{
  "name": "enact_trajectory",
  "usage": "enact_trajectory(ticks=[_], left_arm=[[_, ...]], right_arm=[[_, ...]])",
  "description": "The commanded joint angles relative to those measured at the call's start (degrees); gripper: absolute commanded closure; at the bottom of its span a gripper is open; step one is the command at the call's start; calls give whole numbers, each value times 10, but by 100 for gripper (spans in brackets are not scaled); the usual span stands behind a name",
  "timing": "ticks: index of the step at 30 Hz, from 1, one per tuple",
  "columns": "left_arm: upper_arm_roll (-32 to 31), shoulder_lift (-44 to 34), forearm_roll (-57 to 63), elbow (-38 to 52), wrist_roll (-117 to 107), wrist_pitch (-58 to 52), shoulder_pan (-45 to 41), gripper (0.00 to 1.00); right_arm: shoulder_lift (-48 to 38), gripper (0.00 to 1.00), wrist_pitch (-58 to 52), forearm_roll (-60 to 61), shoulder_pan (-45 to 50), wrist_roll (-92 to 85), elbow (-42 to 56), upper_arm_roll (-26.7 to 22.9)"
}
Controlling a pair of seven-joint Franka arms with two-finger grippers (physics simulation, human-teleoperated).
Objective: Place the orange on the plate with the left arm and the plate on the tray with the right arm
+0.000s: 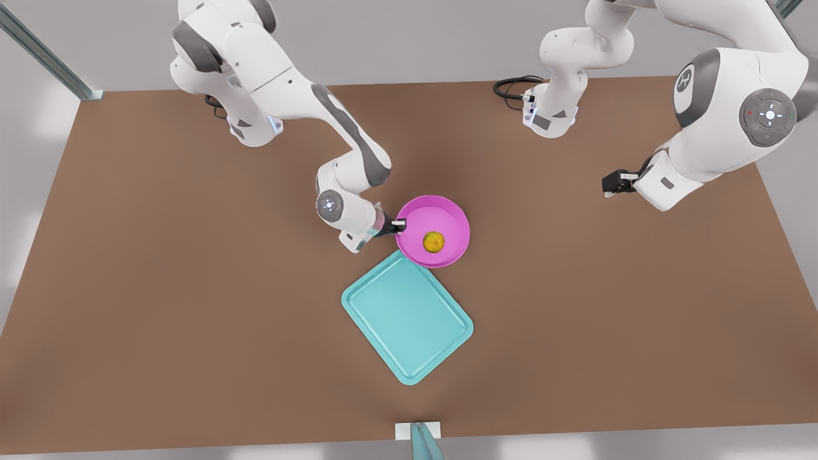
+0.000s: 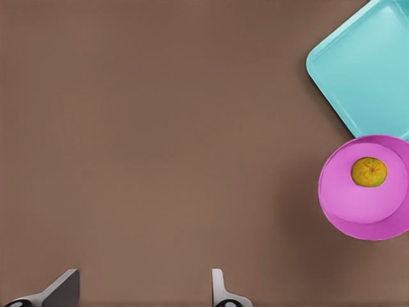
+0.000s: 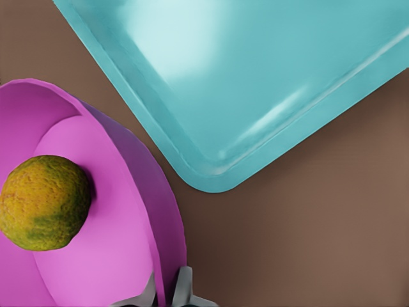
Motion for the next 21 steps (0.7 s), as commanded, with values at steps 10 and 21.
enact_trajectory(ticks=[10, 21], left_arm=[[0, -1, 0, 0, 1, 0, 1, 0], [0, -1, 1, 0, 1, 1, 0, 0]], right_arm=[[18, 79, 0, -3, -86, -32, 64, -26], [129, 78, 1, -4, -99, -41, 196, -31]])
